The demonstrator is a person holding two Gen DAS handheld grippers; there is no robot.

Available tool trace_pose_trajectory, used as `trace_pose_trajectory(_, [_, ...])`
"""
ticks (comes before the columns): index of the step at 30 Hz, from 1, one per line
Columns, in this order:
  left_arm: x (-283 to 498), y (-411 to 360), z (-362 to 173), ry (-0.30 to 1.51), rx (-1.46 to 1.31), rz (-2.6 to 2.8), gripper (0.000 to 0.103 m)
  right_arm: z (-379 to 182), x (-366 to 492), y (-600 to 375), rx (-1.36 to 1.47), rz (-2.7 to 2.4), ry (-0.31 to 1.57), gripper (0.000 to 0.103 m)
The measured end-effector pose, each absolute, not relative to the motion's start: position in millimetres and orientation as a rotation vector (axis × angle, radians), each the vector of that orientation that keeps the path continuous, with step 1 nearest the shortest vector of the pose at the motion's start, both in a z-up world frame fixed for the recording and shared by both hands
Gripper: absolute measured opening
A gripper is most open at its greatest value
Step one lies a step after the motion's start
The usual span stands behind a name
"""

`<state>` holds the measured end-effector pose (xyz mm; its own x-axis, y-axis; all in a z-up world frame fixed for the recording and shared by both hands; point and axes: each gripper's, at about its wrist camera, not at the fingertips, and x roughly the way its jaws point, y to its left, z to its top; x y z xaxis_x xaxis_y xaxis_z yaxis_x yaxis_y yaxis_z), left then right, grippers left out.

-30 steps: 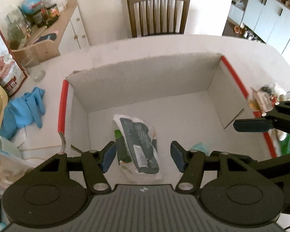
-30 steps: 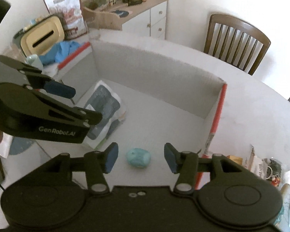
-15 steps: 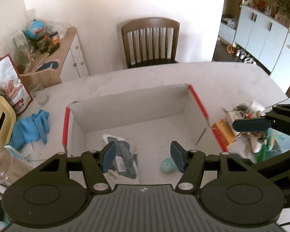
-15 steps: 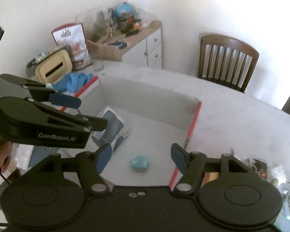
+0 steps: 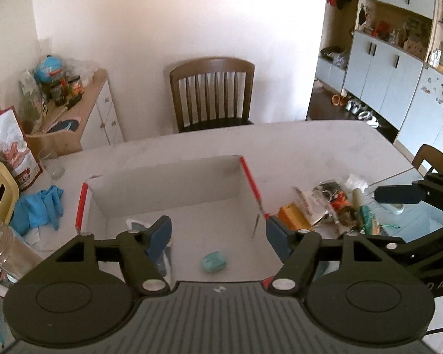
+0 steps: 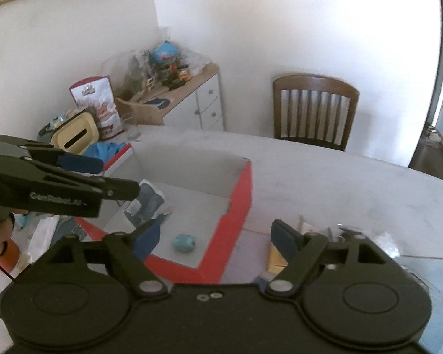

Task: Organize objects
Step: 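Move both tools back from the box to the cluttered table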

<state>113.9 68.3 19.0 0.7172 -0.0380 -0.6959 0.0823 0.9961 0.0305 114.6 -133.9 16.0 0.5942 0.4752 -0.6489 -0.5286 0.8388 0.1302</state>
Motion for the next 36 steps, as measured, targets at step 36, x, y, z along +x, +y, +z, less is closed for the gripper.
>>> trace_pose_trajectory(36, [93.8, -70.1, -20.6, 0.691, 0.043, -0.116, 0.084, 0.0, 80.3, -355.1, 0.052, 0.268, 0.562, 0.102])
